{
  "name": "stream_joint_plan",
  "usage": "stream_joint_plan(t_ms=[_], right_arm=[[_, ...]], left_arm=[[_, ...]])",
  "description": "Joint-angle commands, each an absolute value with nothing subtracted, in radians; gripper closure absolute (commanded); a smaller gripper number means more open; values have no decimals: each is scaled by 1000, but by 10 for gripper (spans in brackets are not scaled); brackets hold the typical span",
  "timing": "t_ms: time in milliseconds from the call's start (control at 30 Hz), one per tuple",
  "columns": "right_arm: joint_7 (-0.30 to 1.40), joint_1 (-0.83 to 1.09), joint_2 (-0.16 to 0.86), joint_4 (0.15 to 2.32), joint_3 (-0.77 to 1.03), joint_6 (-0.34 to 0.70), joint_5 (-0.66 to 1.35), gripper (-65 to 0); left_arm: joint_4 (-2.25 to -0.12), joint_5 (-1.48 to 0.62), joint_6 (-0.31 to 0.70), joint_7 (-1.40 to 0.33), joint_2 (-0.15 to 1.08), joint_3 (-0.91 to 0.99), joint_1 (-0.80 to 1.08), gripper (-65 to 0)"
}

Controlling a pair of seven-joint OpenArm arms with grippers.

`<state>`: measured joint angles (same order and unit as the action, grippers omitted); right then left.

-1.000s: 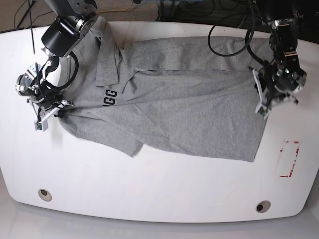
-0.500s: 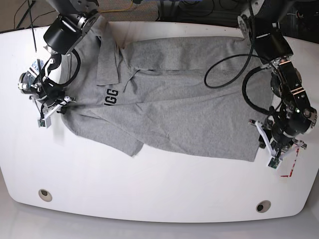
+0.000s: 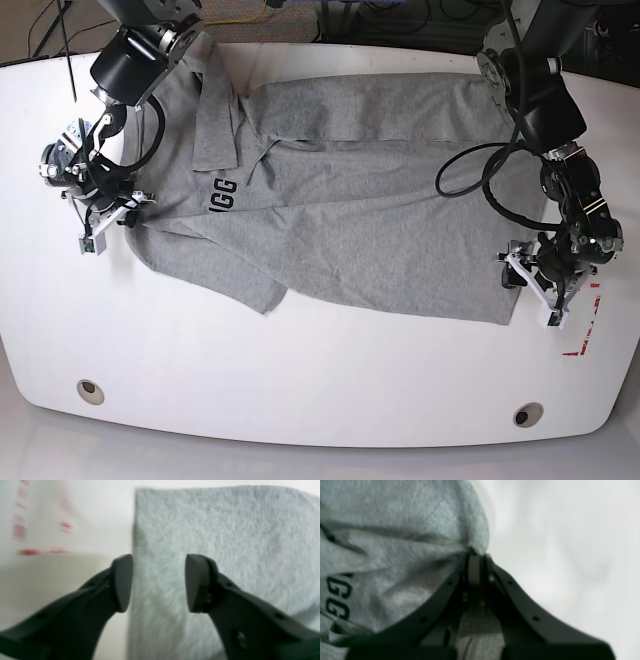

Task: Layout the t-shirt on the table in an organized manner, then fold the t-shirt properly
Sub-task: 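Move the left gripper to the shirt's hem corner and grasp it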

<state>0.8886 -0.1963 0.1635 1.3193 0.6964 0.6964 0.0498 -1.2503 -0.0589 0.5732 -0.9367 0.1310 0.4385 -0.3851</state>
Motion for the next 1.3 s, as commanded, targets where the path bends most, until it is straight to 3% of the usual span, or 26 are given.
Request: stream_joint_plan(t_ms=[0, 467, 900, 1267], right_arm=[[869, -219, 176, 1342, 680, 698, 65, 0], [869, -220, 156, 1342, 676, 698, 65, 0], [869, -220, 150, 1342, 676, 698, 65, 0], [869, -220, 148, 1342, 676, 698, 65, 0]], left_arm=[[-1188, -74, 556, -862, 143, 440, -429, -360], [-1021, -74, 450, -707, 185, 441, -472, -382], [-837, -73, 444, -647, 275, 437, -516, -382], [-756, -79, 447, -598, 280, 380, -518, -381]])
